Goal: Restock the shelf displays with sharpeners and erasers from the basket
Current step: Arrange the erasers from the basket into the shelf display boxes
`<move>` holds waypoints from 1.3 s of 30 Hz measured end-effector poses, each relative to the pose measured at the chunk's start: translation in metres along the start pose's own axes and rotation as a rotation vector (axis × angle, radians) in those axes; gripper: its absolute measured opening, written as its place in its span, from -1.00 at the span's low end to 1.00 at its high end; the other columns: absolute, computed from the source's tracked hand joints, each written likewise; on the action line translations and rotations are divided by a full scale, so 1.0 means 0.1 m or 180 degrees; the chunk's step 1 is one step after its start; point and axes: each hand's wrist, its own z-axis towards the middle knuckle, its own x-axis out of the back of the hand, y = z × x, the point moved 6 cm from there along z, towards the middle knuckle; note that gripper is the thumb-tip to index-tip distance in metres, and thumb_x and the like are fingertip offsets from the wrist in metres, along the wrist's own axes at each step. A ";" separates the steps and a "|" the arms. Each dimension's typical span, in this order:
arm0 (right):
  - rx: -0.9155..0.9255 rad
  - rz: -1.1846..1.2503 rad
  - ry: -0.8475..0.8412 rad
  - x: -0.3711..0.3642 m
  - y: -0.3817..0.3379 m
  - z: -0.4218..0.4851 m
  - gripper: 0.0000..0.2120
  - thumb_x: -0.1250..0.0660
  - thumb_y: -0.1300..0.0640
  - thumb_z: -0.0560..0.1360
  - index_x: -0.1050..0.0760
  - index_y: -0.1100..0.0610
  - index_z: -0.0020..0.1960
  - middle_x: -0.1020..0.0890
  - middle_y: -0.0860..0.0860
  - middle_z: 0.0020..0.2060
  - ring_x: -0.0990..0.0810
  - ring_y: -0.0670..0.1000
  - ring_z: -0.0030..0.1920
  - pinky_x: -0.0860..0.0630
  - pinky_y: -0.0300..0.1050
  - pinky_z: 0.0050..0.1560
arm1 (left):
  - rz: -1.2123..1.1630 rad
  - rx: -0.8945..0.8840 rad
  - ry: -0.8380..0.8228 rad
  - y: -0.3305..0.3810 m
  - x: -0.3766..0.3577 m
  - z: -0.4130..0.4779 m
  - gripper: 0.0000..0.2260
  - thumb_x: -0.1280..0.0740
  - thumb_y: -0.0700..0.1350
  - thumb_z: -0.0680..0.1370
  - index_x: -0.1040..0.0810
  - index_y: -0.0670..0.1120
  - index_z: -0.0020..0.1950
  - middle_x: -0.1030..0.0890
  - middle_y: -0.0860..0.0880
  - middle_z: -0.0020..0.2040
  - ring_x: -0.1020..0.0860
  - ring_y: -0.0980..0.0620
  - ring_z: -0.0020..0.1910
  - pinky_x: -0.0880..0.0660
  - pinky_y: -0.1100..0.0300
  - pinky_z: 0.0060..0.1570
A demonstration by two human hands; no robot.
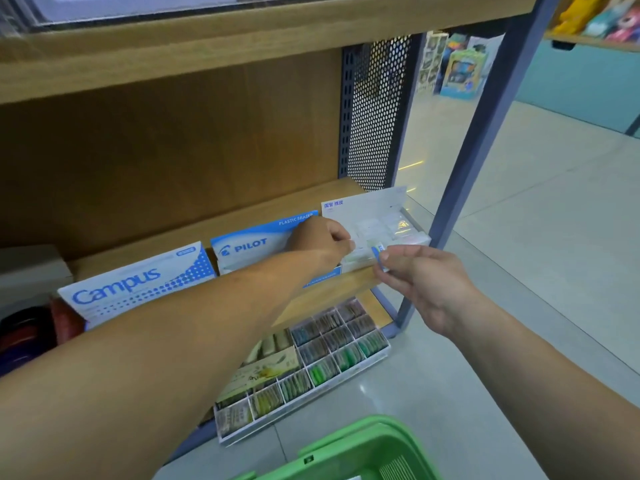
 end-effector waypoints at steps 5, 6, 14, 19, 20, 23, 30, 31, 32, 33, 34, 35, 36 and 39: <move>0.0128 -0.0694 0.0003 -0.06 -0.04 0.01 -0.84 -0.51 0.23 0.51 -0.65 0.27 0.05 -0.66 0.15 -0.19 -0.64 0.08 -0.33 -0.68 -0.08 -0.29 | 0.0657 -0.0143 -0.0295 0.09 0.04 -0.04 -0.81 -0.37 -0.15 0.61 -0.69 -0.01 0.18 -0.62 0.07 0.22 -0.58 0.03 0.20 -0.50 0.21 0.22; 0.0154 -0.0723 -0.0016 -0.08 -0.04 0.02 -0.85 -0.50 0.25 0.52 -0.65 0.28 0.05 -0.64 0.14 -0.21 -0.59 0.06 -0.35 -0.68 -0.08 -0.28 | 0.0643 -0.0221 -0.0246 0.11 0.08 -0.07 -0.72 -0.34 -0.24 0.60 -0.64 -0.02 0.27 -0.54 0.05 0.28 -0.54 0.03 0.25 -0.45 0.25 0.24; 0.0232 -0.1090 -0.0606 -0.53 0.03 -0.05 -0.89 -0.46 0.41 0.49 -0.65 0.26 -0.03 -0.71 0.19 -0.16 -0.68 0.11 -0.19 -0.71 -0.07 -0.12 | -0.0571 -0.0451 -0.0648 0.11 0.54 -0.58 -0.78 -0.49 -0.19 0.51 -0.71 0.00 0.12 -0.69 0.06 -0.13 -0.56 0.22 -0.29 -0.50 0.34 -0.23; 0.0411 -0.1147 -0.0478 -0.70 0.01 -0.06 -0.84 -0.47 0.31 0.52 -0.62 0.26 0.10 -0.69 0.17 -0.20 -0.64 0.07 -0.27 -0.69 -0.03 -0.19 | -0.0655 -0.0159 -0.0581 -0.21 0.87 -0.56 -0.82 -0.38 -0.27 0.61 -0.65 -0.16 0.20 -0.70 -0.11 -0.14 -0.64 0.10 -0.28 -0.63 0.19 -0.09; 0.0508 -0.1446 -0.0415 -0.70 0.02 -0.05 -0.84 -0.47 0.27 0.53 -0.62 0.23 0.10 -0.67 0.12 -0.24 -0.61 0.05 -0.31 -0.66 -0.04 -0.24 | -0.0566 -0.0040 -0.0579 -0.29 0.92 -0.55 -0.79 -0.34 -0.26 0.64 -0.63 -0.16 0.25 -0.71 -0.10 -0.12 -0.67 0.11 -0.26 -0.66 0.21 -0.07; 0.0669 -0.2226 -0.0647 -0.72 0.15 -0.02 -0.81 -0.47 0.15 0.55 -0.58 0.07 0.15 -0.59 0.05 -0.37 -0.51 0.07 -0.40 -0.54 -0.03 -0.34 | -0.0144 0.0058 -0.0687 -0.48 0.98 -0.57 -0.79 -0.29 -0.18 0.67 -0.64 -0.09 0.27 -0.67 0.02 -0.12 -0.64 0.15 -0.22 -0.58 0.25 -0.10; 0.0876 -0.3126 -0.0867 -0.69 0.33 0.10 -0.78 -0.38 -0.05 0.58 -0.59 -0.06 0.21 -0.54 -0.11 -0.54 -0.47 -0.12 -0.55 -0.49 -0.21 -0.40 | -0.0470 0.0236 -0.0553 -0.64 0.92 -0.60 -0.83 -0.32 -0.16 0.67 -0.67 -0.05 0.20 -0.69 -0.07 -0.05 -0.65 0.07 -0.16 -0.48 0.41 -0.33; 0.0905 -0.3187 -0.0866 -0.69 0.32 0.10 -0.81 -0.38 -0.06 0.58 -0.58 -0.06 0.17 -0.55 -0.08 -0.52 -0.49 -0.10 -0.54 -0.51 -0.18 -0.37 | -0.0600 0.0315 -0.0534 -0.66 0.93 -0.59 -0.84 -0.33 -0.18 0.66 -0.67 -0.07 0.19 -0.70 -0.11 -0.04 -0.67 0.04 -0.14 -0.51 0.41 -0.32; 0.0939 -0.3235 -0.0860 -0.70 0.32 0.10 -0.82 -0.38 -0.08 0.57 -0.58 -0.06 0.14 -0.55 -0.07 -0.52 -0.50 -0.08 -0.52 -0.51 -0.17 -0.35 | -0.0737 0.0367 -0.0535 -0.68 0.93 -0.59 -0.84 -0.35 -0.21 0.65 -0.66 -0.10 0.19 -0.71 -0.13 -0.04 -0.68 0.04 -0.14 -0.55 0.38 -0.27; 0.0994 -0.3279 -0.0835 -0.72 0.31 0.10 -0.82 -0.39 -0.09 0.57 -0.58 -0.04 0.12 -0.55 -0.08 -0.53 -0.51 -0.08 -0.50 -0.48 -0.17 -0.35 | -0.0854 0.0381 -0.0544 -0.68 0.94 -0.59 -0.84 -0.37 -0.25 0.63 -0.66 -0.13 0.18 -0.71 -0.14 -0.07 -0.67 0.06 -0.19 -0.59 0.34 -0.22; 0.1082 -0.3299 -0.0788 -0.74 0.30 0.10 -0.81 -0.40 -0.09 0.56 -0.59 -0.02 0.09 -0.54 -0.10 -0.52 -0.51 -0.10 -0.47 -0.45 -0.17 -0.34 | -0.0946 0.0373 -0.0550 -0.68 0.95 -0.59 -0.84 -0.39 -0.28 0.61 -0.65 -0.16 0.18 -0.69 -0.12 -0.10 -0.65 0.09 -0.24 -0.61 0.32 -0.20; 0.1169 -0.3257 -0.0735 -0.78 0.27 0.10 -0.81 -0.42 -0.08 0.55 -0.61 0.00 0.07 -0.54 -0.14 -0.52 -0.50 -0.13 -0.45 -0.41 -0.19 -0.32 | -0.1033 0.0371 -0.0544 -0.68 0.98 -0.59 -0.82 -0.41 -0.31 0.59 -0.63 -0.17 0.17 -0.68 -0.11 -0.11 -0.64 0.10 -0.26 -0.61 0.30 -0.20; 0.1226 -0.3112 -0.0701 -0.82 0.23 0.08 -0.82 -0.45 -0.05 0.53 -0.61 0.02 0.05 -0.53 -0.16 -0.51 -0.48 -0.14 -0.46 -0.40 -0.19 -0.32 | -0.1132 0.0388 -0.0528 -0.67 1.02 -0.59 -0.79 -0.44 -0.33 0.56 -0.62 -0.17 0.18 -0.67 -0.11 -0.10 -0.64 0.09 -0.23 -0.61 0.29 -0.21; 0.0998 -0.2433 -0.0895 -1.07 0.16 -0.02 -0.79 -0.49 0.03 0.52 -0.60 0.05 0.13 -0.59 -0.01 -0.33 -0.51 -0.08 -0.50 -0.46 -0.15 -0.43 | -0.1558 0.0502 -0.0534 -0.66 1.13 -0.66 -0.75 -0.46 -0.36 0.53 -0.61 -0.23 0.20 -0.67 -0.18 -0.03 -0.65 -0.02 -0.13 -0.64 0.29 -0.15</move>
